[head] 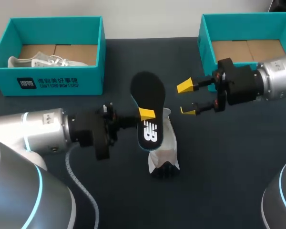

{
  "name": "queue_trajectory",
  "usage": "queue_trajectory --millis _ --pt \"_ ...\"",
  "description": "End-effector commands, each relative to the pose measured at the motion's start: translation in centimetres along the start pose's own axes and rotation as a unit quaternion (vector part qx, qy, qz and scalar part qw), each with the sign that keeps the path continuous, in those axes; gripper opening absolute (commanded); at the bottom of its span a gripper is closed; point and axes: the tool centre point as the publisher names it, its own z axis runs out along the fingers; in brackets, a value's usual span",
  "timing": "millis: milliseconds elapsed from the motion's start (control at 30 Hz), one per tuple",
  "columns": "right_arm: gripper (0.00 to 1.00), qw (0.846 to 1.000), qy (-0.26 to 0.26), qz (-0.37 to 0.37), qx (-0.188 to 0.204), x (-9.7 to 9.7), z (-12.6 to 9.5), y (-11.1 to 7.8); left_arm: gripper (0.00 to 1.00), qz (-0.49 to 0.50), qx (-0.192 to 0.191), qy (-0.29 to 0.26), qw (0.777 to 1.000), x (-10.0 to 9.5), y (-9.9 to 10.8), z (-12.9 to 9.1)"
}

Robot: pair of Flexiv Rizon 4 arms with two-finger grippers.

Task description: Take the shoe out of the shoebox, open the shoe tongue, remove and reinsert the insole, then place the shoe into the shoebox

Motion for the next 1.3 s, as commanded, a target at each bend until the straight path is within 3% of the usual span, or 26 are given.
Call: queue_trajectory --millis 33,100,133,333,433,667,733,1133,1233,1267,1300 --pt "1.0 1.0 0.005 -0.003 0.003 -0.2 1.3 0.8 0.0 0.006 -0.004 0.003 1.0 0.3 0.5 2.2" --pt "0.98 1.0 0.007 -0.004 0.002 -0.1 1.5 1.0 0.0 0.007 -0.003 0.005 1.0 0.4 0.3 2.6" --pt "0.89 1.0 0.008 -0.005 0.002 -0.1 1.6 1.0 0.0 0.008 -0.003 0.005 1.0 0.4 0.2 2.8" --pt "0.73 1.0 0.017 -0.013 0.007 -0.2 2.4 1.5 0.0 0.008 0.005 0.009 1.0 0.5 -0.2 3.6" --pt "0.56 1.0 0.022 -0.016 0.006 -0.2 2.6 1.5 0.0 0.01 0.009 0.008 1.0 0.5 -0.2 4.2" --pt "0.57 0.999 0.031 -0.017 0.008 -0.3 3.0 1.4 0.0 0.022 0.013 0.013 1.0 0.9 0.5 4.9" --pt "0.5 0.999 0.034 -0.019 0.006 -0.3 3.1 1.4 0.0 0.024 0.012 0.014 1.0 1.0 0.6 5.0" --pt "0.34 0.999 0.043 -0.029 0.012 -0.2 3.3 2.1 0.0 0.024 0.01 0.016 1.0 1.7 0.8 5.9" --pt "0.14 0.998 0.044 -0.03 0.012 -0.3 3.3 2.2 0.0 0.024 0.011 0.017 1.0 1.8 0.9 6.1" --pt "0.0 0.998 0.045 -0.031 0.013 -0.3 3.3 2.3 0.0 0.025 0.011 0.017 0.999 1.9 1.0 6.1" --pt "0.0 0.998 0.046 -0.033 0.014 -0.3 3.4 2.3 0.0 0.025 0.01 0.018 0.999 1.9 1.1 6.1"
